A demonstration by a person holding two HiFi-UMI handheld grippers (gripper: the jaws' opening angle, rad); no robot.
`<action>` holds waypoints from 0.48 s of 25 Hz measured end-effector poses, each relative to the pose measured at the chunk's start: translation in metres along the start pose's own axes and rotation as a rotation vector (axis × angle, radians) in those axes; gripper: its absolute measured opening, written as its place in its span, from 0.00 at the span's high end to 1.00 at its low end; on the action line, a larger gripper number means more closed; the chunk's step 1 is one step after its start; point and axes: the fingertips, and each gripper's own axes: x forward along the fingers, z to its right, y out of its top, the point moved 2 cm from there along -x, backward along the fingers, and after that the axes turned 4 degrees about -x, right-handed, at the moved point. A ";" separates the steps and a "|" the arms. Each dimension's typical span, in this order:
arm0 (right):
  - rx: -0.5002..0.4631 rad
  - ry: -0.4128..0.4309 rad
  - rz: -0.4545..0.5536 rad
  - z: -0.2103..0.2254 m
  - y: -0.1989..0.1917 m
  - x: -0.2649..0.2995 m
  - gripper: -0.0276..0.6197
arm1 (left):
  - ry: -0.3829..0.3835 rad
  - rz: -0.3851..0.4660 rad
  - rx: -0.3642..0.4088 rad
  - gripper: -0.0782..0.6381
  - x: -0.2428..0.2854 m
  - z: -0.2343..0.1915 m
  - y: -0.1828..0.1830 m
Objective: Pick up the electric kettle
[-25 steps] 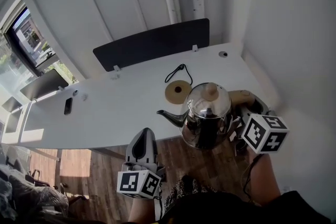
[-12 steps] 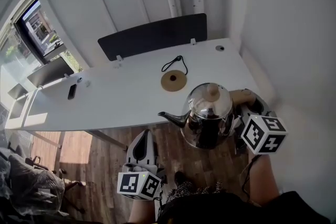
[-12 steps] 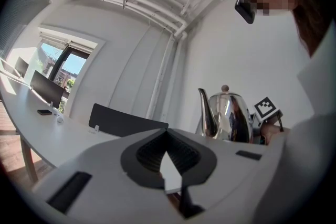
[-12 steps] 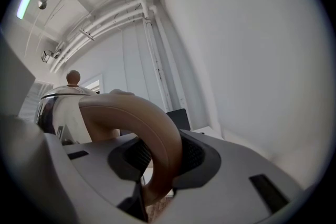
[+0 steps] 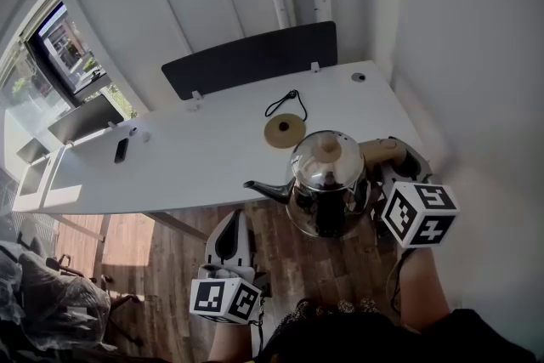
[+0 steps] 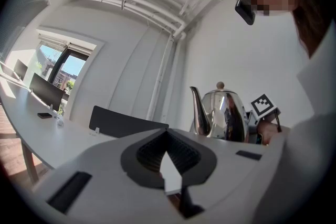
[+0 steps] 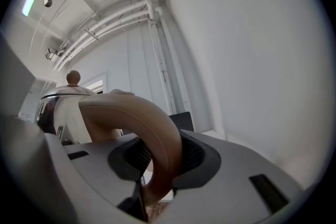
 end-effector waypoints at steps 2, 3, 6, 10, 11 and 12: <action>0.006 0.010 0.004 0.000 0.000 0.000 0.78 | 0.004 0.000 0.004 0.90 -0.003 0.001 0.000; 0.008 0.015 0.005 0.000 -0.001 0.001 0.78 | 0.008 0.002 0.005 0.90 -0.004 0.000 0.000; 0.013 0.023 0.007 0.001 -0.004 0.003 0.78 | 0.021 0.011 0.006 0.90 -0.005 -0.004 0.001; -0.005 0.018 0.002 -0.006 -0.001 0.008 0.78 | 0.024 0.013 0.002 0.90 -0.006 -0.011 0.007; -0.008 0.018 -0.002 -0.007 0.000 0.009 0.78 | 0.024 0.011 0.001 0.90 -0.006 -0.011 0.007; -0.010 0.020 -0.005 -0.009 0.000 0.009 0.78 | 0.025 0.009 -0.002 0.90 -0.007 -0.012 0.007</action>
